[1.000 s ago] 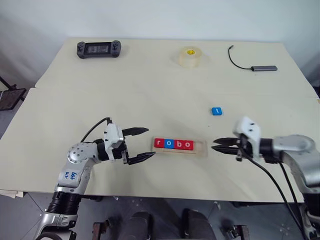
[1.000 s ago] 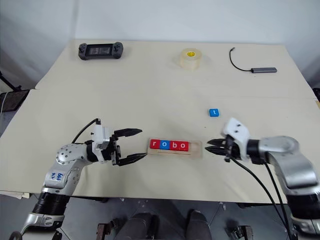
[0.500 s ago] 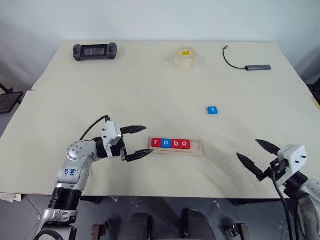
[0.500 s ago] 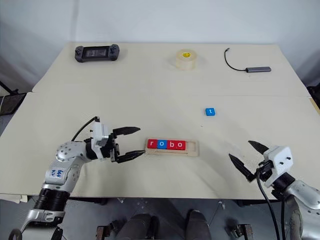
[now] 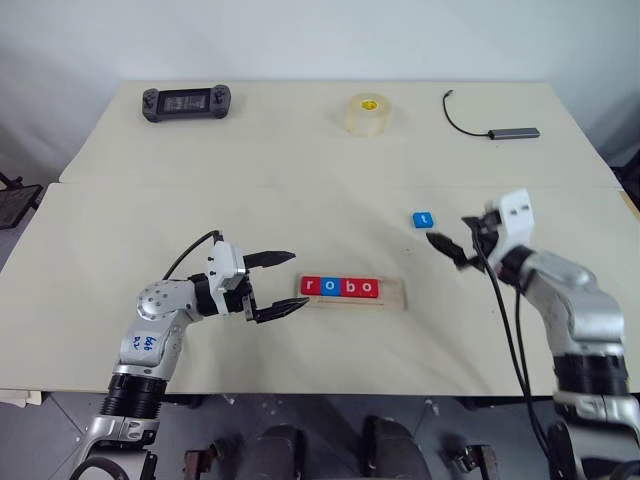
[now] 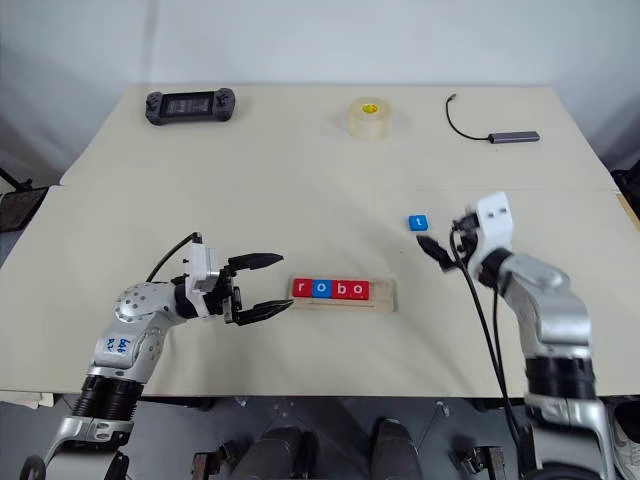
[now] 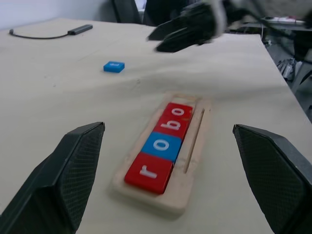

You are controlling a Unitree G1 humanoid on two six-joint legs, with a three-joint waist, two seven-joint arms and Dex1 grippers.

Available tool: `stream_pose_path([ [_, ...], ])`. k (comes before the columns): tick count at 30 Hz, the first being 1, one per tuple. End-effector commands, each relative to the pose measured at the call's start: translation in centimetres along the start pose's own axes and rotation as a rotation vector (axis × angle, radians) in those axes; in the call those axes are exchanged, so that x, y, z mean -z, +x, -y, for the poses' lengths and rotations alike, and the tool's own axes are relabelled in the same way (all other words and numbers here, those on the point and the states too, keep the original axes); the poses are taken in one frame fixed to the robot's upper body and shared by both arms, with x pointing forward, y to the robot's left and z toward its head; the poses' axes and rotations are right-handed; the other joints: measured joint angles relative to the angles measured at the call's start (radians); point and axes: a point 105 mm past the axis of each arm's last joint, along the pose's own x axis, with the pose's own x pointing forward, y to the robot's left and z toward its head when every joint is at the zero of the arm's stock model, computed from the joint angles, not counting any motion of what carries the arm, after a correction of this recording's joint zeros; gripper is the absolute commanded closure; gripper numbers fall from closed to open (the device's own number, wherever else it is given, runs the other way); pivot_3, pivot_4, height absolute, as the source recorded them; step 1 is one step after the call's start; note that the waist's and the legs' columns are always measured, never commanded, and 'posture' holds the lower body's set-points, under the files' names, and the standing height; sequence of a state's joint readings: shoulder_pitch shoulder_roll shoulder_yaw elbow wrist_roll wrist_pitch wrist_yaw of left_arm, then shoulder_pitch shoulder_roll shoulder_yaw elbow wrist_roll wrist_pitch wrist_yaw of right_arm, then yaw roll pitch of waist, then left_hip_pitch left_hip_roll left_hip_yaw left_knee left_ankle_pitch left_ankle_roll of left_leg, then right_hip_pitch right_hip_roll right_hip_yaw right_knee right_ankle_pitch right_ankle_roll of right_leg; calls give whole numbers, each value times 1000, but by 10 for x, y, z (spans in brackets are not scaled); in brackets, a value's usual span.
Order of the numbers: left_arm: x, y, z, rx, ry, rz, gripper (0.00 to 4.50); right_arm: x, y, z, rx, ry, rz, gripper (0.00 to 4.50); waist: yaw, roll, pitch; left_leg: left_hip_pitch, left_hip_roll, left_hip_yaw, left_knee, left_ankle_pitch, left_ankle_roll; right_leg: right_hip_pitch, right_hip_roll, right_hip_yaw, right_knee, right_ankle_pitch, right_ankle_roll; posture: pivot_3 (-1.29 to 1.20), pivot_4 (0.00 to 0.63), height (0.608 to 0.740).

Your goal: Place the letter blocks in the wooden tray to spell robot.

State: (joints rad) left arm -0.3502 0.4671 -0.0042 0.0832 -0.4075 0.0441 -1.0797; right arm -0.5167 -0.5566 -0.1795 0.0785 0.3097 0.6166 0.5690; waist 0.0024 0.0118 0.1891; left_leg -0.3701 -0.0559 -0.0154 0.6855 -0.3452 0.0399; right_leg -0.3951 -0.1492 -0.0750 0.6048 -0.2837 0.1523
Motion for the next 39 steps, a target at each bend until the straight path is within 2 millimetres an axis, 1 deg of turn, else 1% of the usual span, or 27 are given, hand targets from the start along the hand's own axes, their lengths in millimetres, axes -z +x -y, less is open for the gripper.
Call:
stream_pose_path([
  [1,-10,4,2,8,48,26,0,0,19,7,72,13,-47,12,-1,0,0,0,0,-1,0,0,0,0,0,-1,0,0,-1,0,150,740],
  [3,-11,5,3,9,50,30,0,3,31,9,104,13,-74,12,-1,0,0,-1,0,-1,-1,0,0,-1,0,-1,0,0,-1,0,150,740],
  [5,-11,6,4,8,54,33,0,10,43,12,148,25,-110,12,-4,0,0,-1,-1,-1,-2,0,0,-1,0,-2,0,0,-1,0,150,740],
  [7,-12,5,5,3,57,35,0,17,49,12,172,49,-140,12,-6,0,0,-1,-1,-1,-2,0,0,-1,0,-2,0,0,-1,0,150,740],
  [8,-13,5,4,-2,59,35,0,19,51,12,182,57,-145,188,-8,0,0,-2,-1,-1,-2,0,0,-1,0,-1,0,0,-1,0,150,740],
  [10,-13,3,4,-9,61,34,0,21,53,10,187,78,-145,635,-10,0,0,-1,-1,-1,-2,0,0,-1,0,-1,1,0,-1,0,150,740],
  [13,-13,2,4,-13,61,33,0,20,54,6,188,85,-125,1631,-10,0,0,-1,0,-1,-1,0,0,-1,0,-1,2,0,-1,0,150,740],
  [17,-12,4,5,-10,57,35,0,20,50,2,182,83,-110,3018,-8,0,0,-1,-1,0,-1,0,0,-1,0,-1,2,0,-1,0,150,740],
  [20,-13,7,4,2,54,40,0,13,40,1,189,66,-69,3037,-6,0,0,-1,-1,-1,-1,0,0,-1,0,-1,2,0,-1,0,150,740],
  [23,-13,9,4,21,50,46,0,5,22,-6,176,39,-37,3037,-4,0,0,-1,-1,-1,-1,0,0,-1,0,-1,2,0,-1,0,150,740],
  [26,-16,10,4,38,53,65,0,2,-2,-16,172,35,-21,3037,-2,0,0,-2,-1,0,-1,0,0,-2,0,-1,2,0,-1,0,150,740],
  [28,-21,10,2,34,68,95,0,3,-21,-23,170,31,-16,3037,-1,0,0,-2,-1,0,-1,0,0,-2,0,-1,2,0,-1,0,150,740],
  [31,-31,2,-11,-53,100,152,0,18,-57,-34,192,34,-63,3037,6,0,0,-2,-1,-1,-1,0,0,-2,0,-1,1,0,-1,0,150,740],
  [32,-32,0,-13,-71,103,157,0,23,-65,-37,196,42,-79,3037,9,0,0,-2,-1,-1,-1,0,0,-2,0,0,1,0,-1,0,150,740],
  [35,-26,-10,-14,-92,98,128,0,39,-81,-43,225,101,-126,3037,8,0,0,-1,-1,1,-1,0,0,-2,0,1,1,0,-1,0,150,740],
  [37,-23,-13,-13,-93,91,114,0,45,-86,-47,232,130,-147,3037,4,0,0,0,0,2,-1,0,0,-2,1,2,2,0,-1,0,150,740],
  [39,-19,-18,-10,-81,81,94,0,49,-88,-56,209,136,-163,2316,2,0,0,0,0,2,-1,0,0,-2,1,2,2,0,-1,0,150,740],
])
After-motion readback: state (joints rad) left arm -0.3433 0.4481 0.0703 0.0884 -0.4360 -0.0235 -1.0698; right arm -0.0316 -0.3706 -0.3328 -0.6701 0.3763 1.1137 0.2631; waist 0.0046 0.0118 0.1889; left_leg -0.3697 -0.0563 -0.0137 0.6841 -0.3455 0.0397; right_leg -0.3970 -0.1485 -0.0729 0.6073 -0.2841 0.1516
